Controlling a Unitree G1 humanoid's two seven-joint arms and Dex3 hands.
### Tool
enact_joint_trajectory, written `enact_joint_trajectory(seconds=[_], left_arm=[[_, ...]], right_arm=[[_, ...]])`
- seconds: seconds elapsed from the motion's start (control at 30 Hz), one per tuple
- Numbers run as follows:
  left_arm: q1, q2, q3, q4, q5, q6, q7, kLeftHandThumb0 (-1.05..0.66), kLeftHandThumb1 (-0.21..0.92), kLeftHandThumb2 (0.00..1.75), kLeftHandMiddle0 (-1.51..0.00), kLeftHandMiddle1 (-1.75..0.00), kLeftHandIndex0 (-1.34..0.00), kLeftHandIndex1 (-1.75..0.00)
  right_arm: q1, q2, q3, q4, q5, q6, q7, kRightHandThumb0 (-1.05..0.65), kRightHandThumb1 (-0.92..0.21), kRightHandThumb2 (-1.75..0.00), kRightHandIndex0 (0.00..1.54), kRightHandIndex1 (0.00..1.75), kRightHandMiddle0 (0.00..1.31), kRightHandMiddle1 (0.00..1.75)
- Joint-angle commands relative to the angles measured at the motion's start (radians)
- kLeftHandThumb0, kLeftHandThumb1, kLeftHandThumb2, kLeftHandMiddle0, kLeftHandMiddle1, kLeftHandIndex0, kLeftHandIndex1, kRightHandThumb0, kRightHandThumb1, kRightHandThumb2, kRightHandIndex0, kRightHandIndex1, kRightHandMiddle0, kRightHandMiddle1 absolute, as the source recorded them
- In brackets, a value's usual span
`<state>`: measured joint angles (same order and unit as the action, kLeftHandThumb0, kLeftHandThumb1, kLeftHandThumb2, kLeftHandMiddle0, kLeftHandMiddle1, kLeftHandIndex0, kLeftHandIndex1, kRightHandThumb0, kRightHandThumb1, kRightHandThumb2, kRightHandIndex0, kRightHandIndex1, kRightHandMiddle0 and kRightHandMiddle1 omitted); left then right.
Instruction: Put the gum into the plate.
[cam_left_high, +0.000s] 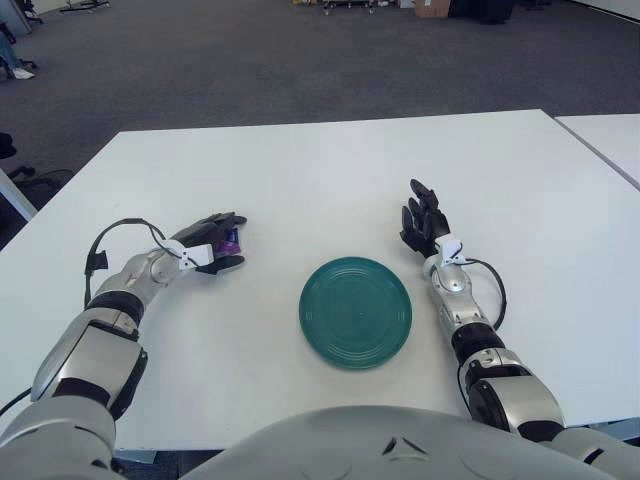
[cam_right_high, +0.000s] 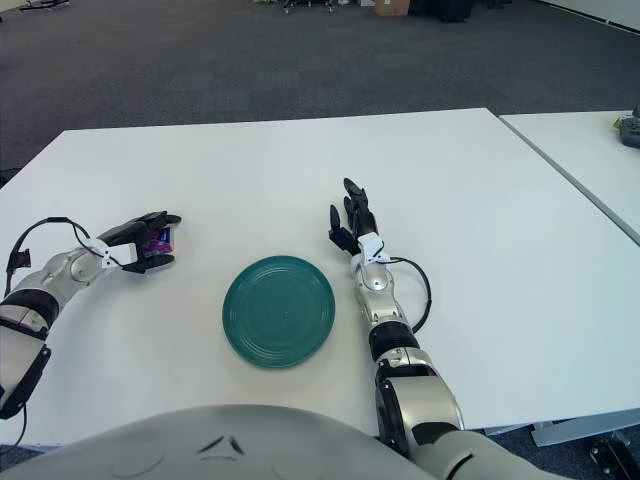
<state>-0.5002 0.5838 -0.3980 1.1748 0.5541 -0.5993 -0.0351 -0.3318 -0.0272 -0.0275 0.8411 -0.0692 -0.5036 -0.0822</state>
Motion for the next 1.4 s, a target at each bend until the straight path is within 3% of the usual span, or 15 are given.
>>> enact_joint_trajectory(seconds=[0.0,0.37,0.8,0.93,1.1,1.33,1.37], left_arm=[[0.029,-0.029,-0.040,0.026,0.044,0.040,0.004,-1.05,0.92,0.37,-0.09,-0.01,0.00,-0.82],[0.036,-0.009,-0.046,0.070,0.047,0.093,0.134,-1.02,0.92,0.25,-0.14,-0.02,0.00,-0.93],[0.059,-0.017,-0.012,0.085,0.003,0.088,0.178,-0.95,0.92,0.19,-0.26,-0.09,-0.07,-1.03],[0.070,-0.004,0.011,0.077,-0.021,0.078,0.159,-0.81,0.90,0.07,-0.07,-0.59,-0.13,-1.06],[0.080,0.006,0.023,0.061,-0.036,0.080,0.144,-0.64,0.85,0.04,-0.01,-0.78,-0.17,-1.10],[0.088,0.023,0.029,0.062,-0.038,0.095,0.140,-0.48,0.81,0.05,0.00,-0.92,-0.20,-1.25],[0.089,0.030,0.027,0.063,-0.035,0.097,0.140,-0.46,0.73,0.20,0.00,-0.94,-0.20,-1.28]], right_arm=[[0.029,-0.015,-0.010,0.040,0.005,0.040,0.005,-0.64,-0.92,-0.75,0.19,0.01,0.00,0.38],[0.026,-0.038,-0.014,0.028,0.004,0.045,0.011,-0.63,-0.92,-0.76,0.20,0.01,0.00,0.40],[0.024,-0.065,-0.024,0.033,0.012,0.054,0.041,-0.64,-0.92,-0.78,0.19,0.00,0.00,0.40],[0.020,-0.073,-0.026,0.043,0.012,0.053,0.045,-0.64,-0.92,-0.78,0.19,0.00,0.00,0.39],[0.013,-0.082,-0.031,0.056,0.013,0.050,0.050,-0.64,-0.92,-0.79,0.19,0.00,0.00,0.39],[0.001,-0.093,-0.038,0.068,0.019,0.054,0.063,-0.63,-0.92,-0.79,0.21,0.01,0.00,0.39],[-0.001,-0.094,-0.040,0.071,0.020,0.056,0.064,-0.63,-0.92,-0.80,0.21,0.01,0.00,0.39]])
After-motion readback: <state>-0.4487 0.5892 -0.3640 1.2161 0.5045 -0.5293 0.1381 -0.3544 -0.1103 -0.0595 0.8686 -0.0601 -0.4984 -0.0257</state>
